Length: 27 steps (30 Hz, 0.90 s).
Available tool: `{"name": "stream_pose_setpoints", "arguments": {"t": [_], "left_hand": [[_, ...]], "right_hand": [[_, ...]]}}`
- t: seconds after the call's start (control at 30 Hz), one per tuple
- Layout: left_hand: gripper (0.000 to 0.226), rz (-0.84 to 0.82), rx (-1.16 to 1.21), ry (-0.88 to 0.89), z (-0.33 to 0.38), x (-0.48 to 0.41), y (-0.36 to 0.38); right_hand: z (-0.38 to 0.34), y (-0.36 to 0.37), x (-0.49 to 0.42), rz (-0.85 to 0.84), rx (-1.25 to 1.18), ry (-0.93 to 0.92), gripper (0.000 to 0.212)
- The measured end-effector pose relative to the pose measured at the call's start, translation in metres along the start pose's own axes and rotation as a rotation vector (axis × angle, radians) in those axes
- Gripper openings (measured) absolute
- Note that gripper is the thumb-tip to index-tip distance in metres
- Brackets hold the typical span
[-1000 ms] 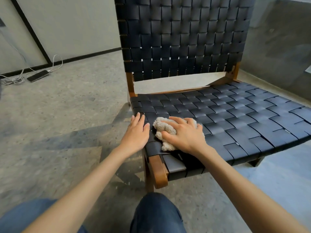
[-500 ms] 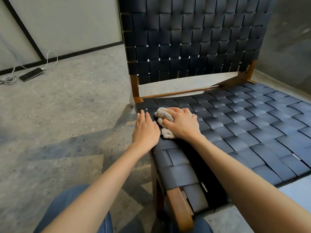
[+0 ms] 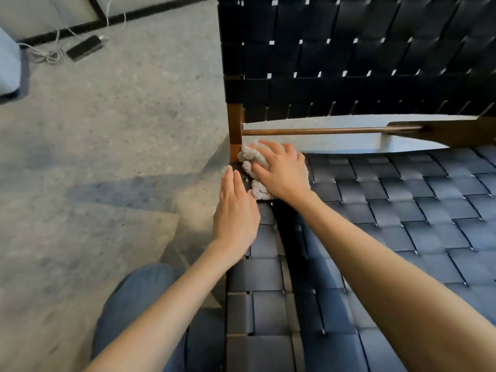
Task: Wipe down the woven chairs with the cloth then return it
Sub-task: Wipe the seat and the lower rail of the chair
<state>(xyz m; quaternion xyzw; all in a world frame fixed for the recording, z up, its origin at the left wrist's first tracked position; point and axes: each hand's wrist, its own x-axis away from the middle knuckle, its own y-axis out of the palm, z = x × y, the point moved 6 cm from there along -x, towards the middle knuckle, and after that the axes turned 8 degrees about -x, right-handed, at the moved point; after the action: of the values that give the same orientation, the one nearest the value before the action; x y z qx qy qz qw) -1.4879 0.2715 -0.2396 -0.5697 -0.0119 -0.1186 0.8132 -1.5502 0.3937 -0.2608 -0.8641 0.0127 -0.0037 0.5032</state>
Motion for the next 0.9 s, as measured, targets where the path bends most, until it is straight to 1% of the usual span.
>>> {"name": "stream_pose_setpoints", "arguments": {"t": [0.07,0.17,0.27,0.4,0.5,0.6,0.67,0.73,0.83,0.9], "left_hand": [[0.056,0.008,0.001,-0.05,0.001,0.001,-0.003],[0.055,0.006,-0.059,-0.065,0.003,0.002,-0.008],[0.052,0.003,-0.09,-0.105,0.003,0.0,-0.012],[0.05,0.046,-0.151,-0.124,0.005,-0.003,-0.014],[0.046,0.065,-0.161,-0.08,0.007,-0.004,-0.015],[0.042,0.03,-0.148,-0.018,0.011,-0.006,-0.012],[0.042,-0.001,-0.145,0.002,0.012,-0.007,-0.008],[0.043,-0.019,-0.129,-0.003,0.01,-0.007,-0.004],[0.044,-0.019,-0.111,-0.021,0.009,-0.007,0.0],[0.044,-0.005,-0.104,-0.03,0.009,-0.007,0.001]], "right_hand": [[-0.003,-0.002,-0.006,-0.047,0.007,-0.023,0.049],[-0.008,-0.004,-0.007,-0.093,-0.008,0.003,0.046],[-0.016,-0.006,-0.005,-0.097,-0.04,0.001,0.043],[-0.015,-0.006,-0.009,-0.114,-0.031,-0.004,0.042],[-0.01,-0.009,-0.01,-0.117,0.005,-0.022,0.042],[0.006,-0.016,-0.008,-0.135,0.083,-0.061,0.043],[0.028,-0.026,-0.004,-0.127,0.119,-0.05,0.043],[0.062,-0.04,0.005,-0.108,0.145,0.0,0.043],[0.12,-0.066,0.017,-0.054,0.168,0.157,0.04],[0.141,-0.076,0.022,-0.015,0.163,0.26,0.041]]}}
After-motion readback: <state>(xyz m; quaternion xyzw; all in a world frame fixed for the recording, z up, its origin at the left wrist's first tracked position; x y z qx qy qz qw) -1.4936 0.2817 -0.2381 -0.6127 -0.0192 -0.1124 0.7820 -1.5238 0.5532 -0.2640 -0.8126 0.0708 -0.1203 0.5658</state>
